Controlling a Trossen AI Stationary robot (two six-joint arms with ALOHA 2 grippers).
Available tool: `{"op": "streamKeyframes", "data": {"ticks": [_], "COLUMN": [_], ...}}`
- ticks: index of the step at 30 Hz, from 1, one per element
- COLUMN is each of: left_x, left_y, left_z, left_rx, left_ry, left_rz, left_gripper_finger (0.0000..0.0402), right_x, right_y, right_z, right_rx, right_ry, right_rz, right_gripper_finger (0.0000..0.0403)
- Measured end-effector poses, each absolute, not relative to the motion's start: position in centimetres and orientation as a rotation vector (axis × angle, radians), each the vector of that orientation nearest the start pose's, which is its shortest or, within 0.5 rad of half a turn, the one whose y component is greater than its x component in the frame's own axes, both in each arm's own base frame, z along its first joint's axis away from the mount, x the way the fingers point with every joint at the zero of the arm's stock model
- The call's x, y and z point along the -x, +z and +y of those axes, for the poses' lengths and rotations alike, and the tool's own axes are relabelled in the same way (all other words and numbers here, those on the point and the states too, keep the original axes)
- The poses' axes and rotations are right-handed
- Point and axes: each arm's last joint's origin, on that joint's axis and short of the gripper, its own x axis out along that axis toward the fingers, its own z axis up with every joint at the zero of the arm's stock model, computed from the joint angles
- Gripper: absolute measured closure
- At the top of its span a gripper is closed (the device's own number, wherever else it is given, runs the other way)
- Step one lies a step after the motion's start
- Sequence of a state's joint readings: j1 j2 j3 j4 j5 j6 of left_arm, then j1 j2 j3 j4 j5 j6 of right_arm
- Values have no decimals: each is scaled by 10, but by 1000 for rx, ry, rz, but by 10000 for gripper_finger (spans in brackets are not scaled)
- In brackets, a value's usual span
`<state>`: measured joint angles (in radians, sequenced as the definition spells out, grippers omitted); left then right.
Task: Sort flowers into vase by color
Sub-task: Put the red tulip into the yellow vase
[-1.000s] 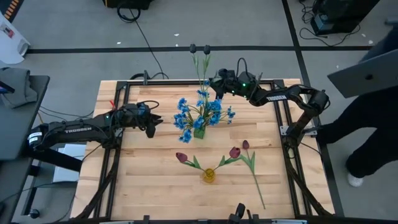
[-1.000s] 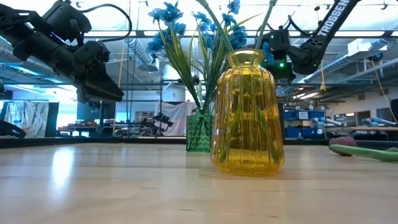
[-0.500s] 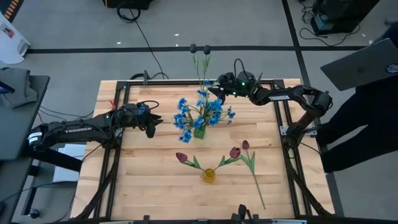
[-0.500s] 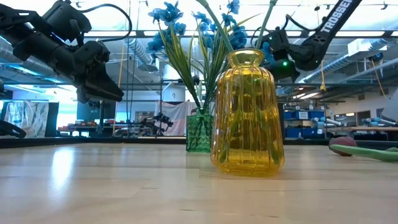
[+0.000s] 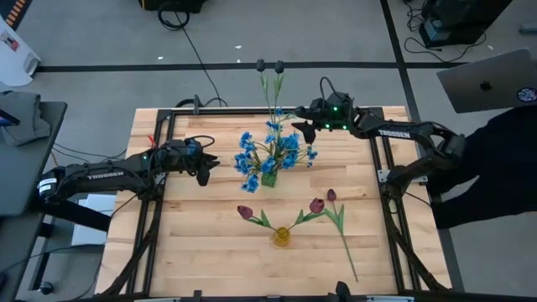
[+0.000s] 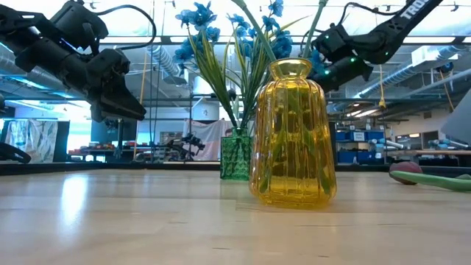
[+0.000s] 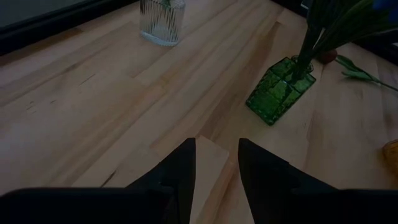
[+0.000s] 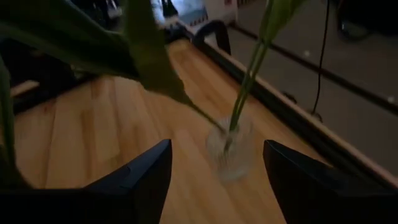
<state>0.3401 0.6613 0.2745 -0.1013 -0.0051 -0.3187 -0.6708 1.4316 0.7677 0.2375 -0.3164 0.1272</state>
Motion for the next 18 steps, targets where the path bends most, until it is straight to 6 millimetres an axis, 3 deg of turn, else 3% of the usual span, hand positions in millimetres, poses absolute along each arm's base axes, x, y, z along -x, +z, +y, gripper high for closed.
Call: {"op": "streamKeyframes", "data": {"ticks": [9, 18], "left_x": [-139, -143], "left_y": [185, 197], "left_z": [49, 53], "left_rx": [388, 358], "left_ry": [412, 448], "left_rz": [407, 267], "left_gripper_finger": [275, 275], "right_x": [-217, -188], "right_y": [239, 261], "right_z": [-161, -138], "right_rx": [-385, -469], "right_ry": [-378, -424], "right_rz": [454, 491], "right_gripper_finger": [140, 140]}}
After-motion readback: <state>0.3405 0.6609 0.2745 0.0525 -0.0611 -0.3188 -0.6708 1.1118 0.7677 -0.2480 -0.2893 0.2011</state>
